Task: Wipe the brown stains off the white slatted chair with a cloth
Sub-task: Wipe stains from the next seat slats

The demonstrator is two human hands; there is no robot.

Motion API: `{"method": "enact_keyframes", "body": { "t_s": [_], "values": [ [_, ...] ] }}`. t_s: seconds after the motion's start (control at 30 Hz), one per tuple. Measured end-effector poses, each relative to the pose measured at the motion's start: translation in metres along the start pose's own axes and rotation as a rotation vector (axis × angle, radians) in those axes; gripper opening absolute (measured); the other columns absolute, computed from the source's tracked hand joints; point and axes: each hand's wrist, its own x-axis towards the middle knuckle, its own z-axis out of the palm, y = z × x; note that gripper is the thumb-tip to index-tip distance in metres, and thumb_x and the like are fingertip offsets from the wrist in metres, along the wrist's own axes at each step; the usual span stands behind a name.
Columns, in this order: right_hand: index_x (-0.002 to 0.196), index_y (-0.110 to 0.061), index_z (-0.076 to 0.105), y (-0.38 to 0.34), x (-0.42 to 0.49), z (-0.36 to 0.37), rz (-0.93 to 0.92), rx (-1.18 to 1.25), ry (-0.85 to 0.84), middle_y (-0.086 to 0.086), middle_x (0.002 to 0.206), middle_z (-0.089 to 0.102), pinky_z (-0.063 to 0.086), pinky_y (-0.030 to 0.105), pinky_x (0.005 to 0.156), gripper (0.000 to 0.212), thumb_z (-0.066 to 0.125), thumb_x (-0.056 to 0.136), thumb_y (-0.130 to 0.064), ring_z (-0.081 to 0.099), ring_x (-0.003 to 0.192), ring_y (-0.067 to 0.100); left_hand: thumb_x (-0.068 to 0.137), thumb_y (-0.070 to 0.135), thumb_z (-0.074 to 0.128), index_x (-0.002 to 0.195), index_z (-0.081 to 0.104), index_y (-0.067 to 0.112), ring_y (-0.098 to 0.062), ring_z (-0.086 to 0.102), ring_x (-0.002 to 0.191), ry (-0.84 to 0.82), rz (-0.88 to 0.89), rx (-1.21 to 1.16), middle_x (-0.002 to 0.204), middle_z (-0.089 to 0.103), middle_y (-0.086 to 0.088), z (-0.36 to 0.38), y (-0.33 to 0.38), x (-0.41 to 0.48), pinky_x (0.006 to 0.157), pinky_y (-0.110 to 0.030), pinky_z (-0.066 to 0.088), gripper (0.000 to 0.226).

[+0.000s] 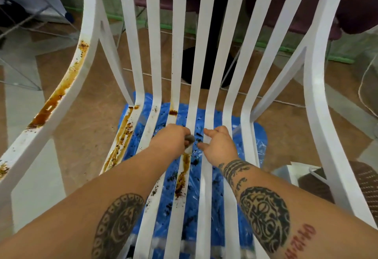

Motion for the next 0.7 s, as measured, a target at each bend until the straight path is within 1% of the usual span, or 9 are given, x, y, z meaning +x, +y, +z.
{"method": "enact_keyframes", "body": {
  "t_s": [0.07, 0.17, 0.27, 0.33, 0.4, 0.47, 0.5, 0.57, 0.7],
  "values": [
    [0.149, -0.018, 0.047, -0.001, 0.001, -0.002, 0.008, 0.021, 0.003, -0.002, 0.141, 0.034, 0.032, 0.017, 0.091, 0.061, 0.070, 0.094, -0.033, 0.052, 0.120, 0.019, 0.095, 0.001, 0.052, 0.116, 0.069, 0.022, -0.023, 0.063, 0.086, -0.035, 0.020, 0.016, 0.101, 0.065, -0.004, 0.000, 0.001, -0.002, 0.068, -0.029, 0.046, 0.034],
    [0.148, -0.019, 0.048, -0.002, 0.000, -0.002, 0.021, 0.025, 0.004, -0.002, 0.143, 0.034, 0.035, 0.018, 0.088, 0.061, 0.071, 0.093, -0.031, 0.053, 0.114, 0.018, 0.096, 0.003, 0.051, 0.108, 0.071, 0.020, -0.022, 0.059, 0.083, -0.069, 0.045, 0.029, 0.097, 0.065, -0.003, -0.002, 0.004, -0.008, 0.070, -0.031, 0.048, 0.028],
    [0.150, -0.019, 0.046, -0.006, -0.003, 0.001, 0.021, 0.004, 0.026, 0.000, 0.147, 0.032, 0.043, 0.022, 0.088, 0.059, 0.068, 0.096, -0.029, 0.056, 0.109, 0.020, 0.097, 0.004, 0.049, 0.117, 0.069, 0.025, -0.027, 0.062, 0.096, -0.106, 0.040, 0.064, 0.114, 0.066, -0.007, -0.008, -0.001, -0.010, 0.079, -0.037, 0.055, 0.036],
    [0.150, -0.016, 0.045, -0.008, -0.007, 0.005, 0.030, 0.040, 0.067, 0.001, 0.149, 0.032, 0.047, 0.029, 0.098, 0.057, 0.064, 0.098, -0.027, 0.057, 0.117, 0.024, 0.096, 0.001, 0.050, 0.125, 0.066, 0.030, -0.030, 0.062, 0.103, -0.069, 0.020, 0.012, 0.123, 0.064, -0.009, -0.013, -0.005, -0.008, 0.085, -0.041, 0.057, 0.044],
    [0.152, -0.014, 0.041, -0.006, -0.015, 0.010, 0.066, 0.146, 0.110, 0.002, 0.156, 0.032, 0.042, 0.033, 0.108, 0.058, 0.063, 0.099, -0.024, 0.050, 0.131, 0.025, 0.097, 0.000, 0.052, 0.135, 0.061, 0.032, -0.031, 0.062, 0.110, -0.048, 0.000, -0.009, 0.132, 0.062, -0.009, -0.012, -0.006, -0.010, 0.091, -0.042, 0.057, 0.051],
    [0.153, -0.014, 0.040, 0.000, -0.024, 0.015, 0.074, 0.187, 0.142, 0.003, 0.158, 0.035, 0.036, 0.034, 0.115, 0.062, 0.066, 0.098, -0.021, 0.042, 0.140, 0.025, 0.098, 0.003, 0.053, 0.141, 0.057, 0.032, -0.029, 0.061, 0.117, -0.041, 0.016, -0.009, 0.137, 0.060, -0.008, -0.001, -0.006, -0.014, 0.096, -0.035, 0.053, 0.051],
    [0.153, -0.014, 0.041, 0.004, -0.027, 0.015, 0.079, 0.195, 0.151, 0.004, 0.158, 0.038, 0.035, 0.035, 0.116, 0.063, 0.067, 0.097, -0.021, 0.042, 0.141, 0.025, 0.099, 0.003, 0.052, 0.141, 0.057, 0.030, -0.028, 0.061, 0.118, -0.019, 0.017, -0.043, 0.137, 0.060, -0.008, 0.005, -0.006, -0.017, 0.097, -0.033, 0.052, 0.050],
    [0.150, -0.015, 0.045, 0.008, -0.028, 0.012, 0.090, 0.188, 0.141, 0.006, 0.154, 0.045, 0.038, 0.037, 0.115, 0.061, 0.070, 0.095, -0.022, 0.046, 0.138, 0.026, 0.098, 0.001, 0.052, 0.138, 0.060, 0.027, -0.029, 0.061, 0.117, -0.041, 0.011, -0.059, 0.136, 0.061, -0.010, 0.008, -0.005, -0.021, 0.095, -0.036, 0.054, 0.049],
    [0.146, -0.016, 0.051, 0.008, -0.025, 0.003, 0.102, 0.196, 0.120, 0.006, 0.147, 0.052, 0.045, 0.037, 0.110, 0.061, 0.075, 0.090, -0.024, 0.054, 0.130, 0.027, 0.094, 0.004, 0.052, 0.115, 0.074, 0.025, -0.025, 0.062, 0.103, -0.245, 0.071, 0.059, 0.114, 0.070, -0.003, -0.007, -0.004, -0.026, 0.084, -0.037, 0.056, 0.038]
  ]
}}
